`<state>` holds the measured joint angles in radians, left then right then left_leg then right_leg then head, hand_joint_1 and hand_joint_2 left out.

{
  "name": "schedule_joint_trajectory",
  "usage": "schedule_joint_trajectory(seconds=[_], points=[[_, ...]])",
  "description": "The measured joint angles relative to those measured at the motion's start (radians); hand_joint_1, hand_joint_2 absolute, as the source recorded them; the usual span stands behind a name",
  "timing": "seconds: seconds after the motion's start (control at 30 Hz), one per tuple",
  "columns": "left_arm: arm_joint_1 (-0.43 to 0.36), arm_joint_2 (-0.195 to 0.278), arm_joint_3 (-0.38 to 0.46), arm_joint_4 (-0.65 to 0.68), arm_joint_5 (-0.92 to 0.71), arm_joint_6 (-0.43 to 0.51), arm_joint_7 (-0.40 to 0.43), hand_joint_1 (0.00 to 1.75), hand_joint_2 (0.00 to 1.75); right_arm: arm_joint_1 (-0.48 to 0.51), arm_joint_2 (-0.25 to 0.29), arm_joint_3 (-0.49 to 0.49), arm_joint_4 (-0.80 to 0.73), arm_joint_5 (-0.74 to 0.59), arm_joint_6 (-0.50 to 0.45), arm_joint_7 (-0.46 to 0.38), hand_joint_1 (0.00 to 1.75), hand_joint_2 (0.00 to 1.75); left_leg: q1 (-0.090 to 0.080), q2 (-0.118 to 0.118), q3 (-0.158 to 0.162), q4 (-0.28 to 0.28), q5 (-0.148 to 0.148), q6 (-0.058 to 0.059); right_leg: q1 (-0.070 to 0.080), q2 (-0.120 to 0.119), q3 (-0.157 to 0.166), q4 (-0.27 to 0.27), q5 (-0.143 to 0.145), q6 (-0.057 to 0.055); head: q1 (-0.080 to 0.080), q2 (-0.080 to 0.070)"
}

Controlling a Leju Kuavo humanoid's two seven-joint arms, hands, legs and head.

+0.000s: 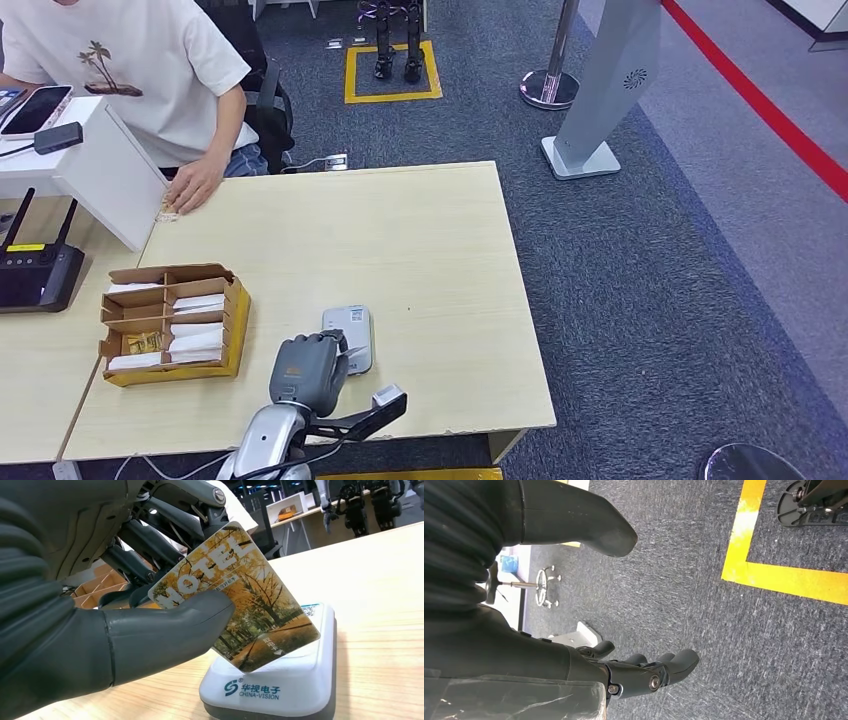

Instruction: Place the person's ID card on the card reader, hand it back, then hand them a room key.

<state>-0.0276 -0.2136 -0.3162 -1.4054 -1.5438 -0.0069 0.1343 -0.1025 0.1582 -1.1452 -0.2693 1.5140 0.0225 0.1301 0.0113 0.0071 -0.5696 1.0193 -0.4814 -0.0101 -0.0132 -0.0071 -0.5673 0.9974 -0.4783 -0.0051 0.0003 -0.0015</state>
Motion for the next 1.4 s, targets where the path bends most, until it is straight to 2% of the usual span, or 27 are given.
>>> schedule_joint_trajectory(seconds=[0.27, 0.47, 0.67, 0.87, 0.93, 1.03, 1.1, 1.4], points=[[-0.001, 0.003, -0.001, -0.011, 0.0, 0.01, 0.015, 1.75, 1.75, 0.0, 0.0, 0.0, 0.0, 0.0, 0.0, 0.0, 0.0, 1.75, 0.0, 0.0, 0.0, 0.0, 0.0, 0.0, 0.0, 0.0, 0.0, 0.0, 0.0, 0.0, 0.0, 0.0], [-0.026, 0.026, 0.018, -0.109, 0.0, 0.008, 0.034, 1.75, 1.75, 0.001, 0.0, 0.0, 0.0, 0.002, 0.003, 0.0, 0.0, 1.75, 0.0, 0.0, 0.0, 0.0, 0.0, 0.0, 0.0, 0.0, 0.0, 0.0, 0.0, 0.0, 0.0, 0.0], [-0.084, 0.046, 0.096, -0.221, 0.0, 0.006, 0.014, 1.75, 1.75, 0.004, 0.0, 0.0, 0.0, 0.009, 0.004, -0.003, 0.0, 1.75, 0.0, 0.0, 0.0, 0.0, 0.0, 0.0, 0.0, 0.0, 0.0, 0.0, 0.0, 0.0, 0.0, 0.0], [-0.182, 0.059, 0.229, -0.244, 0.003, -0.032, -0.04, 1.75, 1.75, 0.004, 0.0, 0.0, 0.0, 0.025, 0.009, -0.012, 0.0, 1.75, 0.0, 0.0, 0.0, 0.0, 0.001, 0.0, 0.0, 0.0, 0.0, 0.0, 0.0, 0.0, 0.0, 0.0], [-0.222, 0.082, 0.266, -0.236, 0.001, -0.046, -0.013, 1.75, 1.75, 0.004, 0.0, 0.0, 0.0, 0.028, 0.012, -0.014, 0.0, 1.75, 0.0, 0.0, 0.0, 0.0, 0.001, 0.0, 0.0, 0.0, 0.0, 0.0, 0.001, 0.0, 0.0, 0.0], [-0.296, 0.147, 0.283, -0.194, 0.0, -0.069, 0.064, 1.75, 1.75, 0.004, 0.0, 0.001, 0.001, 0.033, 0.017, -0.016, 0.0, 1.75, 0.0, 0.0, 0.0, 0.0, 0.002, 0.0, 0.0, 0.0, 0.0, 0.001, 0.001, 0.0, 0.0, 0.0], [-0.343, 0.185, 0.291, -0.157, 0.0, -0.077, 0.083, 1.75, 1.75, 0.004, 0.0, 0.002, 0.001, 0.033, 0.018, -0.017, 0.0, 1.75, 0.001, 0.0, 0.0, 0.0, 0.002, 0.0, 0.001, 0.0, 0.0, 0.001, 0.001, 0.0, -0.001, 0.0], [-0.452, 0.282, 0.298, -0.021, 0.0, -0.086, 0.16, 1.75, 1.75, 0.003, 0.0, 0.008, 0.001, 0.035, 0.018, -0.026, 0.0, 1.75, 0.0, 0.001, 0.0, 0.0, 0.002, 0.0, 0.0, 0.001, -0.001, 0.001, 0.001, 0.0, 0.0, 0.0]])
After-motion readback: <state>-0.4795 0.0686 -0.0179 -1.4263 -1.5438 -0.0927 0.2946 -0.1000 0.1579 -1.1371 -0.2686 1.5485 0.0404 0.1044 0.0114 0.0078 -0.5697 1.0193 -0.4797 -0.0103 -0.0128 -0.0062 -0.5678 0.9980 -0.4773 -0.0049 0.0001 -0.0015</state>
